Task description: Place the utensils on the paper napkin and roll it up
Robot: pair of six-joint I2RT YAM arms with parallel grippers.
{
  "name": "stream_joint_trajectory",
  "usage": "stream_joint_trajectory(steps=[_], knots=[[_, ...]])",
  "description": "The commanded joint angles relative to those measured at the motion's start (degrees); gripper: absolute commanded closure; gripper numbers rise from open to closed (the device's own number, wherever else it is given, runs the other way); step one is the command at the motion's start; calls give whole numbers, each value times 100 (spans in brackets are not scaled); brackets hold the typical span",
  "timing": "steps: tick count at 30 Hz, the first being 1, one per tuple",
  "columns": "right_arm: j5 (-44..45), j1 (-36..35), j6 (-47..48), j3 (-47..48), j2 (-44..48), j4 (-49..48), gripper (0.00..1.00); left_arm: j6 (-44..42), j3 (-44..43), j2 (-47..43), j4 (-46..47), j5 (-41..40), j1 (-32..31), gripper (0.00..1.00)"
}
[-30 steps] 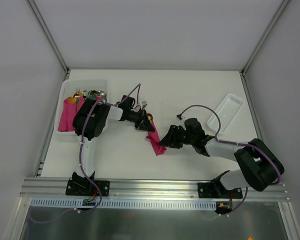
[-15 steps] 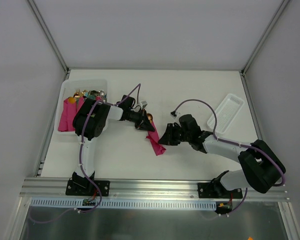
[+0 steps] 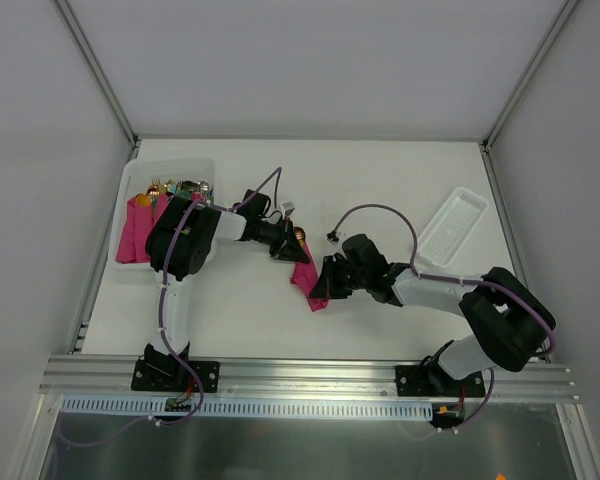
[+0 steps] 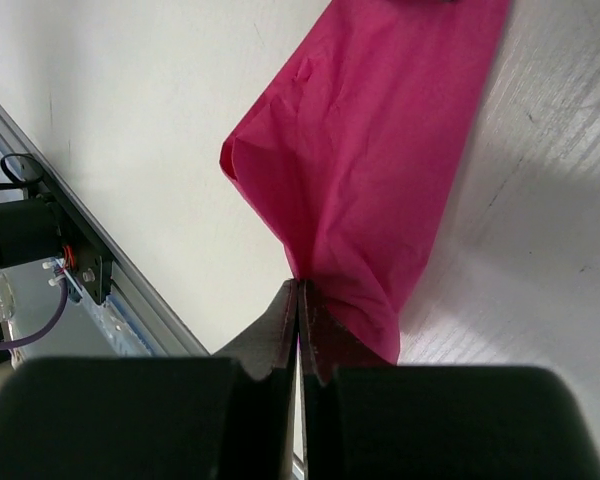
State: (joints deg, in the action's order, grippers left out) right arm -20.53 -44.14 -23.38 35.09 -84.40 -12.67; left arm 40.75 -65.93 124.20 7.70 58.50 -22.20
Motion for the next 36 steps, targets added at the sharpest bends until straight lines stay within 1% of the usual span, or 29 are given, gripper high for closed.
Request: stream_joint_trajectory(steps=[1, 10, 16, 19, 24, 27, 32, 36], knots=[[-38, -103, -44, 104, -146, -148, 100, -375, 28, 280, -392, -638, -66, 100], [-249, -112, -404, -248, -656, -737, 100, -419, -95, 298, -419, -559, -74, 100], [-285, -104, -589, -442, -938, -1089, 100, -542, -244, -36, -419, -243, -109, 100], [-223, -77, -598, -459, -982, -1106, 100, -603, -262, -378, -419, -102, -136, 98], [-153, -86, -651, -486, -1017, -1115, 100, -612, -192, -1001, -419, 178, -189, 85], [-126, -77, -659, -494, -1017, -1115, 99, -691, -61, -1318, -471, 205, -259, 81], [-117, -77, -677, -503, -1043, -1115, 98, -779, 150, -1443, -586, 241, -460, 80], [-117, -77, -695, -521, -1026, -1115, 96, -876, 353, -1268, -595, 153, -540, 83]])
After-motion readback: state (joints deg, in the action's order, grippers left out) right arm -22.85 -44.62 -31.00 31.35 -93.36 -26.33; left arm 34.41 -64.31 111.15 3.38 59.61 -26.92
